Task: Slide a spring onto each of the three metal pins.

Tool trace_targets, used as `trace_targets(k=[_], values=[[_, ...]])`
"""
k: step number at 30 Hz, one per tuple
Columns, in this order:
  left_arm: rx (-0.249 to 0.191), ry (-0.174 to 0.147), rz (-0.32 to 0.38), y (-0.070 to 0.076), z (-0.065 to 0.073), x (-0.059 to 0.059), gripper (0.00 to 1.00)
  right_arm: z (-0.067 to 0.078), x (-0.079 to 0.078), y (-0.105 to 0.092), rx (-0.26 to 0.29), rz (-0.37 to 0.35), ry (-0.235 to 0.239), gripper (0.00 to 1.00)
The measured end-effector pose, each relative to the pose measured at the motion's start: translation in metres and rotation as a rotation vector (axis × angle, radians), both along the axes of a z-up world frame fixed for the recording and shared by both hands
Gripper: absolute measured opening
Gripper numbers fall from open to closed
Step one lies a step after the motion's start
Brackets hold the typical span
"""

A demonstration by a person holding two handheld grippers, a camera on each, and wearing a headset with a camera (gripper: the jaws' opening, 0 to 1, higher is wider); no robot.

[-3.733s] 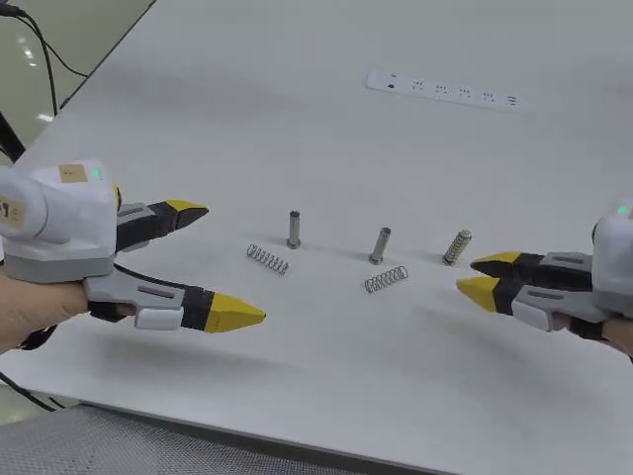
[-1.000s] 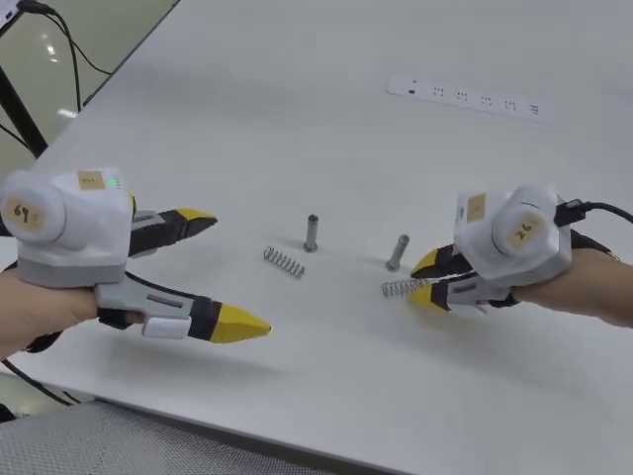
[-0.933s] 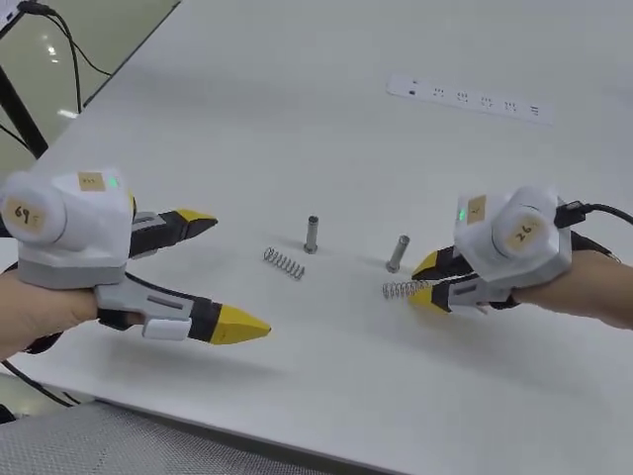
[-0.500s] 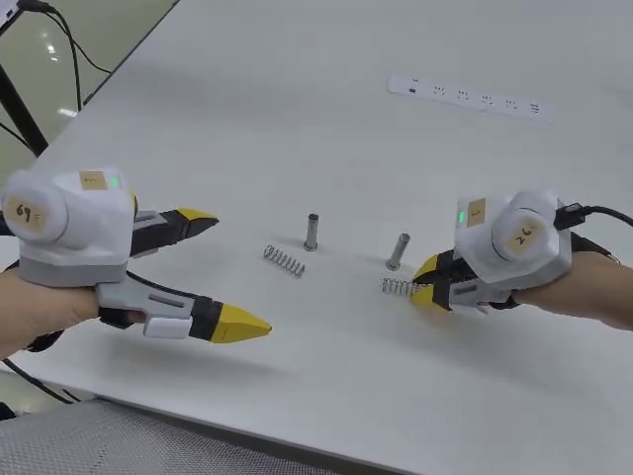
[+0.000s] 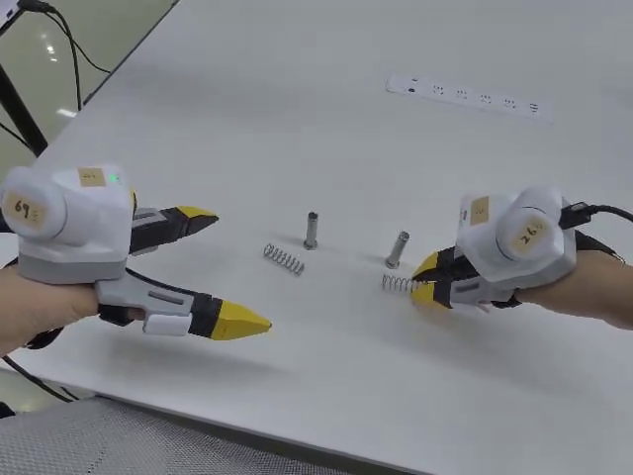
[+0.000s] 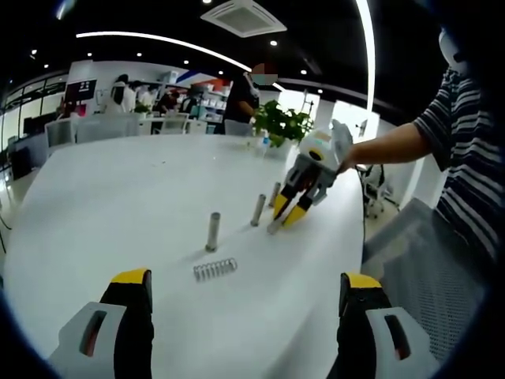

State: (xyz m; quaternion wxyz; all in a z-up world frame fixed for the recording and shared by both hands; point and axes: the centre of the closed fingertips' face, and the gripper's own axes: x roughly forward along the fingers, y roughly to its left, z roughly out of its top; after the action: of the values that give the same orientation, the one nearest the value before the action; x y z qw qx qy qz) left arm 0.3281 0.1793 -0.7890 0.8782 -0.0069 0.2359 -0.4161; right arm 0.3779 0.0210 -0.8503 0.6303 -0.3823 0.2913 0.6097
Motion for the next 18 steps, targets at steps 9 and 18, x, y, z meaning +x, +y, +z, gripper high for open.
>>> trace_targets(k=[9,18], values=[[0.0,0.004,-0.014,-0.006,0.0,-0.003,0.95,0.019,-0.008,0.0,0.037,0.004,-0.015,0.08],[-0.011,0.02,-0.045,-0.014,-0.001,-0.006,0.88,0.04,-0.023,0.003,0.071,0.0,-0.027,0.08]])
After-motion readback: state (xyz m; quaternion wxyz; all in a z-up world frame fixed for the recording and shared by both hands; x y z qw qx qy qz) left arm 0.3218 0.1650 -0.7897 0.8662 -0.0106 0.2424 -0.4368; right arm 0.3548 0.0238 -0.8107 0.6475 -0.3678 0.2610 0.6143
